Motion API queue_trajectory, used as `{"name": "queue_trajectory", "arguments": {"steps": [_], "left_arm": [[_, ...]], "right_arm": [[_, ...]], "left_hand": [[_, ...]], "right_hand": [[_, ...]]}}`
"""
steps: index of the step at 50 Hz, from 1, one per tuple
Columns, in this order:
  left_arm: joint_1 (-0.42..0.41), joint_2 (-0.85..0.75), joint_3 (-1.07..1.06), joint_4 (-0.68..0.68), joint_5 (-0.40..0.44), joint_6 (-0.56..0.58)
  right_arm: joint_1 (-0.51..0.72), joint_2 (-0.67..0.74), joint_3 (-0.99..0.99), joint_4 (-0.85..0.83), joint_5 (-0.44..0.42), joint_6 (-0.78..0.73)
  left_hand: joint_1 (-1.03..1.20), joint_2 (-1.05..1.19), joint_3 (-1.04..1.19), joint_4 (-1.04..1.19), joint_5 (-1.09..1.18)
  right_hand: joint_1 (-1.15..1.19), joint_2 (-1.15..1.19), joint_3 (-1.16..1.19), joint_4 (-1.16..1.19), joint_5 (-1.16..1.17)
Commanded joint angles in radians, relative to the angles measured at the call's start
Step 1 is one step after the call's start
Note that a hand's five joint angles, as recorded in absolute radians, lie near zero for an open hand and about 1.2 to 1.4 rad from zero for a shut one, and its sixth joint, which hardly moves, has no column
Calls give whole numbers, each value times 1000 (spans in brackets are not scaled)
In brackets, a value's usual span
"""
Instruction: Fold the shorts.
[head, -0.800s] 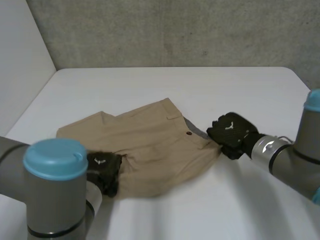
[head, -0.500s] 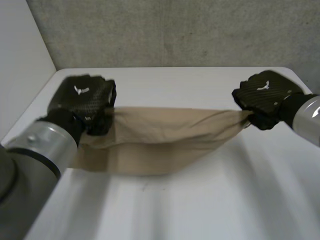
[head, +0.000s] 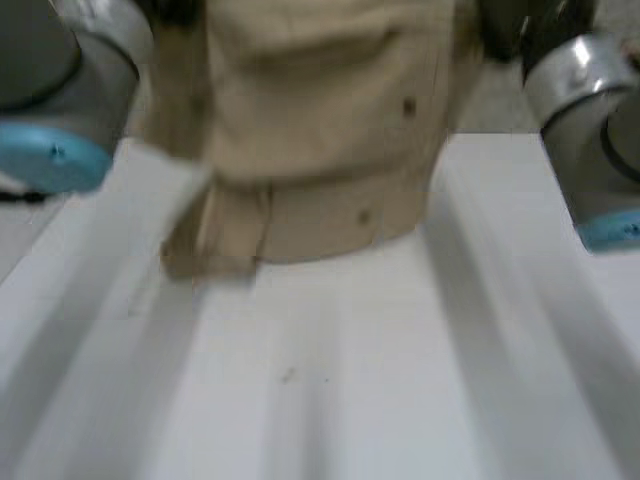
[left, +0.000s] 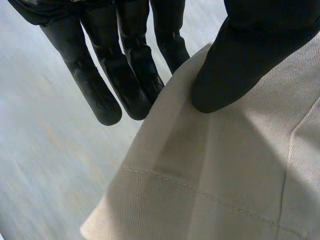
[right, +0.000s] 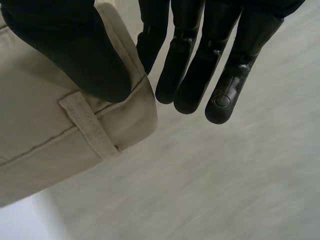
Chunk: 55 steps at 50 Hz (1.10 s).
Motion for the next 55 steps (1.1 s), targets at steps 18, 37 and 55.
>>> {"name": "queue_trajectory", "arguments": {"steps": [18, 37, 55], "left_arm": [[-18, 78, -790, 98, 72, -99], [-30, 53, -787, 9, 72, -20], [-141, 299, -1204, 46, 57, -17]], "right_arm": [[-14, -52, 462, 67, 14, 53], [-14, 40, 553, 147, 26, 163], [-15, 68, 545, 153, 12, 218]], "left_hand": [[271, 204, 209, 203, 248], [-791, -857, -853, -858, -814], [-346, -412, -408, -413, -368]], "right_hand": [[454, 231, 220, 209, 241], [454, 231, 220, 209, 241], [454, 231, 220, 209, 241]]}}
